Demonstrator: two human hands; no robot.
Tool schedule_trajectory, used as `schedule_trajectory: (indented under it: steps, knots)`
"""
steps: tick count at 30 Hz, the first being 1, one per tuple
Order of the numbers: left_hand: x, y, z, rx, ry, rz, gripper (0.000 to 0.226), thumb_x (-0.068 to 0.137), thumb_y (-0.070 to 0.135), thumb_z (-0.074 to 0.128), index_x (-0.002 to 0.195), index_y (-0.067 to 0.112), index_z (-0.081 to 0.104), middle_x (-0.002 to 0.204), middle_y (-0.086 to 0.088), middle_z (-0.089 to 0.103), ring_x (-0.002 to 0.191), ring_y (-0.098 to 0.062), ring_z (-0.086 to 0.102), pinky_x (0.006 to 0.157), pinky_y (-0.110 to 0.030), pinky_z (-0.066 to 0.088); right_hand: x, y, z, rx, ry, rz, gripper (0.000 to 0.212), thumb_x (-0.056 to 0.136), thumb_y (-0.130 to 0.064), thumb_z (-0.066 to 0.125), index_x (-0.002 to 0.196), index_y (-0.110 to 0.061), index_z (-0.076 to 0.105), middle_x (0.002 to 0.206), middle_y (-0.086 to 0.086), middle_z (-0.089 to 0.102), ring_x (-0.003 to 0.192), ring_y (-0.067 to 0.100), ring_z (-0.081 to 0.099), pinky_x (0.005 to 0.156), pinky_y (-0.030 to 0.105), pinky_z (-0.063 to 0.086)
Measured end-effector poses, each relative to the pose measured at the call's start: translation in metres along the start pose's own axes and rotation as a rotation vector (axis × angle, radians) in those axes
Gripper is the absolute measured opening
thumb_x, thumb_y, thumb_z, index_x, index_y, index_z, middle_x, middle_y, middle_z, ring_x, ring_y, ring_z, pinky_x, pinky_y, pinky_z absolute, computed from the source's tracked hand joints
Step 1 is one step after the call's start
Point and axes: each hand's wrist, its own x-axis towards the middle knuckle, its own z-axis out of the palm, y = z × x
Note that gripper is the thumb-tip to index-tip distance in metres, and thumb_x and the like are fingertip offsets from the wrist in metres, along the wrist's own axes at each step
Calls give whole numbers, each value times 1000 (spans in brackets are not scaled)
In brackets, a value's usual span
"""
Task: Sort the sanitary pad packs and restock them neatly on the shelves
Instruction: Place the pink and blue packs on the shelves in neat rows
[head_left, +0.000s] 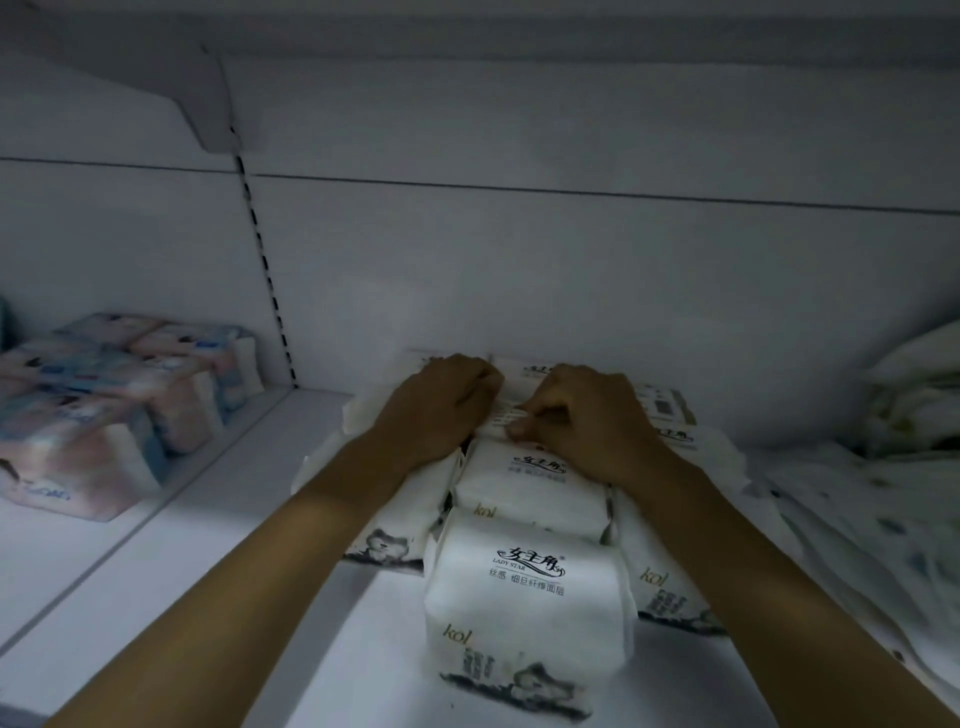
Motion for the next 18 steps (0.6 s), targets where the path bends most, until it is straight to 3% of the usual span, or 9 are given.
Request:
schedule_trajectory:
  steps: [2,6,9,11,13,16,18]
  knots:
    - [1,0,1,-51,41,7,42,97,52,33,101,23,63,93,7,63,90,-9,57,89,-38,46,-1,3,5,-30,78,-34,20,81,-41,72,78,-22,76,79,-6,62,78,17,58,81,41,44]
    - [-1,2,-1,-180,125,-4,67,84,73,27,128,29,52,120,10,60,111,-9,55,100,-37,44,-3,2,2,264,458,9,19,86,-26,66,76,-11,73,76,2,65,69,11,61,67,28,48]
    - [-7,13,-8,-358,85,17,69,82,71,45,139,32,39,122,21,54,110,14,48,91,-5,40,-5,-2,-12,648,679,173,16,91,-13,64,77,-15,69,72,0,66,63,-2,59,62,16,48]
    - [-10,19,-9,-345,12,31,79,68,65,57,139,38,35,116,32,50,104,26,43,81,2,35,-6,-1,-18,827,673,246,28,94,-13,59,66,-14,64,56,-7,60,53,-2,55,54,15,46]
    - [-11,18,-8,-287,-12,53,85,61,69,65,136,39,36,114,32,54,102,22,50,84,-6,42,-9,-4,-20,876,605,247,36,96,-12,56,61,-6,59,48,-11,54,47,-3,49,48,12,40]
    - [-12,15,-6,-270,49,59,77,67,55,77,132,37,40,110,31,58,98,18,56,80,-9,50,-8,-8,-18,903,561,273,28,98,-16,52,87,7,65,71,10,66,62,5,61,59,18,50]
    - [-14,15,-6,-268,172,98,78,68,40,83,132,39,38,108,33,55,98,19,54,75,-2,44,-8,-11,-16,909,589,255,29,97,-31,53,98,-4,64,94,20,67,86,22,67,79,36,56]
